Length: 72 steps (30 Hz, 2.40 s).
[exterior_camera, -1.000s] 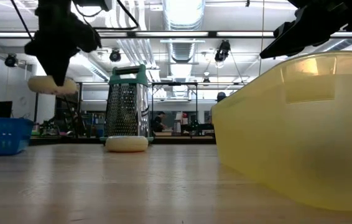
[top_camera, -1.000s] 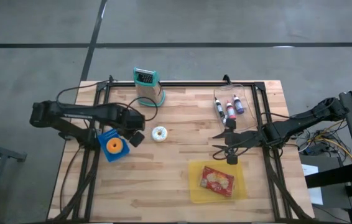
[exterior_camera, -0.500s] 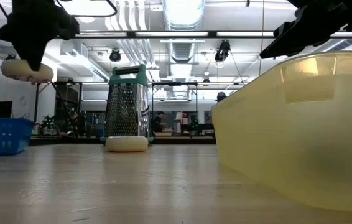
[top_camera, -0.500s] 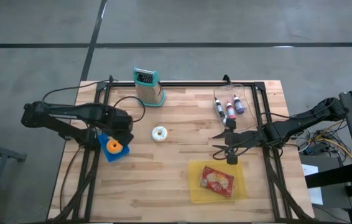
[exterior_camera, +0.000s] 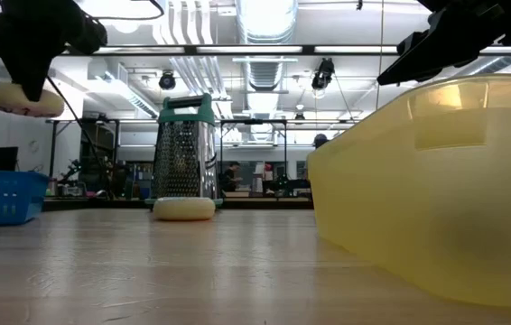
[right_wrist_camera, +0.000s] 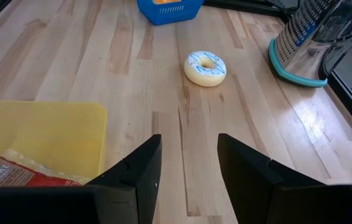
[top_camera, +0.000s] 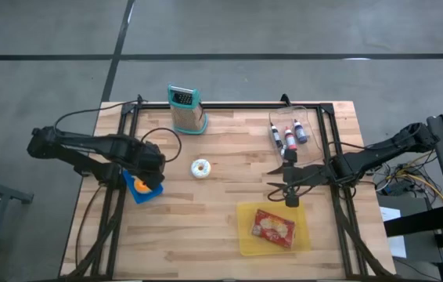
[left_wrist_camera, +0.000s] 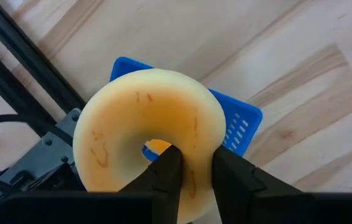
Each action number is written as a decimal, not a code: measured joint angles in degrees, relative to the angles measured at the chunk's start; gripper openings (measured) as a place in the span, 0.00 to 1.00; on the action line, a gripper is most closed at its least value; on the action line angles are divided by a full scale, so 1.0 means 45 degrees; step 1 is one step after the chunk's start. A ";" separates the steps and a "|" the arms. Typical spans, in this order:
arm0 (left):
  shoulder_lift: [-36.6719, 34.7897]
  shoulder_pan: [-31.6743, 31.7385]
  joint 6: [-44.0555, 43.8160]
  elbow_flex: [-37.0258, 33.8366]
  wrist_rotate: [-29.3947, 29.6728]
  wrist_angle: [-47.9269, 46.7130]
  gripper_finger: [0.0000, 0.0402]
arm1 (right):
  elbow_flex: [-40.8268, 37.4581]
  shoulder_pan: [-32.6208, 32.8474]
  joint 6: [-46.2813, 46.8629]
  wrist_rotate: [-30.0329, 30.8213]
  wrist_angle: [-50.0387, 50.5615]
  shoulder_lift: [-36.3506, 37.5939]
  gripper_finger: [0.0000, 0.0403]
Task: Pick & Place Food Item
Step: Put the orange donut into the blue bin
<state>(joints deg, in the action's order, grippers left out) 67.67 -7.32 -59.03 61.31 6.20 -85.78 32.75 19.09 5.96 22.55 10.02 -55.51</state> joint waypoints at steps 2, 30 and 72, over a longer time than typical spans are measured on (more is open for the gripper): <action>0.0087 -0.0181 -0.0212 -0.0203 0.0000 0.0000 0.20 | 0.0000 0.0001 0.0000 0.0000 0.0005 0.0000 0.37; 0.0178 -0.0601 -0.1513 -0.4835 -0.1297 0.4622 0.20 | 0.0000 0.0003 0.0000 0.0000 0.0005 0.0001 0.37; 0.0178 -0.0601 -0.1280 -0.5356 -0.1914 0.5649 0.48 | 0.0000 0.0003 0.0000 -0.0003 0.0003 0.0000 0.37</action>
<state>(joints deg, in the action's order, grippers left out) 68.47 -10.02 -64.79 37.21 -2.42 -60.36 32.75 19.10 5.96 22.53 10.03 -55.51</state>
